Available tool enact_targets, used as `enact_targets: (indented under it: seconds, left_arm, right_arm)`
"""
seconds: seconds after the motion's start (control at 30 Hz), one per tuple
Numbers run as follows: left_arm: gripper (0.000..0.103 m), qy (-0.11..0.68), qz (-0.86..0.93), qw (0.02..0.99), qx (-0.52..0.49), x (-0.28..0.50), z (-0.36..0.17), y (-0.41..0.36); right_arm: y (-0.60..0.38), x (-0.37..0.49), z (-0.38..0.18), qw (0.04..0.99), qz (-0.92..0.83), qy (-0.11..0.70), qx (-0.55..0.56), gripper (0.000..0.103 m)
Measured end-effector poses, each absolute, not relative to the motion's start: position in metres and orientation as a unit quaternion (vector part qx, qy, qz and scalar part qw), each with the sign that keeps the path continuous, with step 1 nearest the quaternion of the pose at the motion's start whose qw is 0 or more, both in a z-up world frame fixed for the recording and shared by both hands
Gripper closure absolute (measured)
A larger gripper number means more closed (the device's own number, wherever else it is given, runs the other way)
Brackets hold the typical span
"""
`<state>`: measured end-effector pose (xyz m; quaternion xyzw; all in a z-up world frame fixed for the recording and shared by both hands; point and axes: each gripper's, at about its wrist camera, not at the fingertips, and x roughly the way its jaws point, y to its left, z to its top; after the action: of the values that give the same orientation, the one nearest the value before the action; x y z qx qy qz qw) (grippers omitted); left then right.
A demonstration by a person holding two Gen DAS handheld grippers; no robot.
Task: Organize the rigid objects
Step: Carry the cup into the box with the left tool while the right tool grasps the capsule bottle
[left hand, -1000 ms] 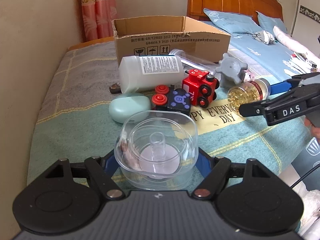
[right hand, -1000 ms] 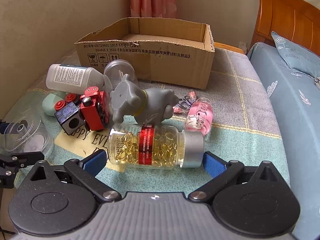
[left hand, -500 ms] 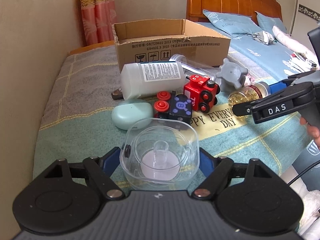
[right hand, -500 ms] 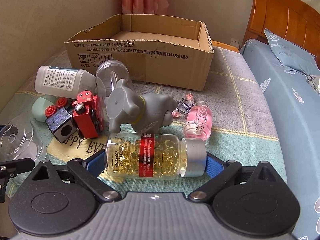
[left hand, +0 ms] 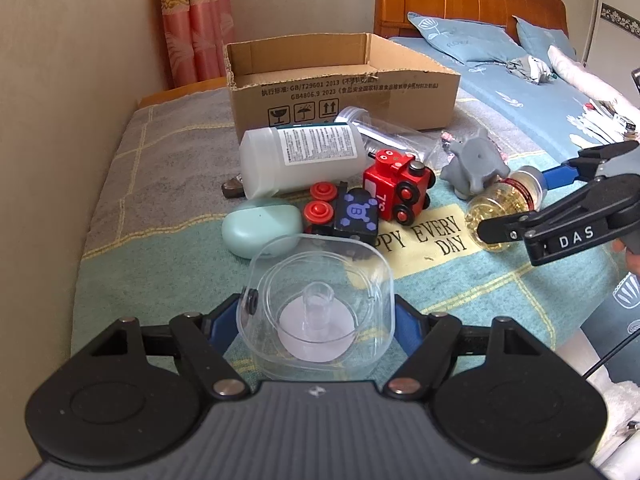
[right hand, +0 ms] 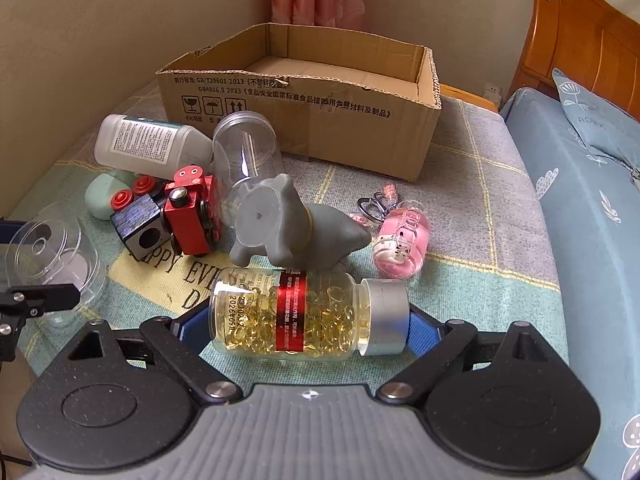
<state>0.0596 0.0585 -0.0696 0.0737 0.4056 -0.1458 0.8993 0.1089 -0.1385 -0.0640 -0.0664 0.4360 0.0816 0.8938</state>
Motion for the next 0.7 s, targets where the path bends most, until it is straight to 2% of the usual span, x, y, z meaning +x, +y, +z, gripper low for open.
enact_targets:
  seconds: [0.7]
  left_arm:
    - [0.027,0.38,-0.139,0.909,0.101,0.065,-0.019,0.032]
  right_arm:
    - [-0.164,0.087,-0.04,0.869,0.157,0.455,-0.112,0.007]
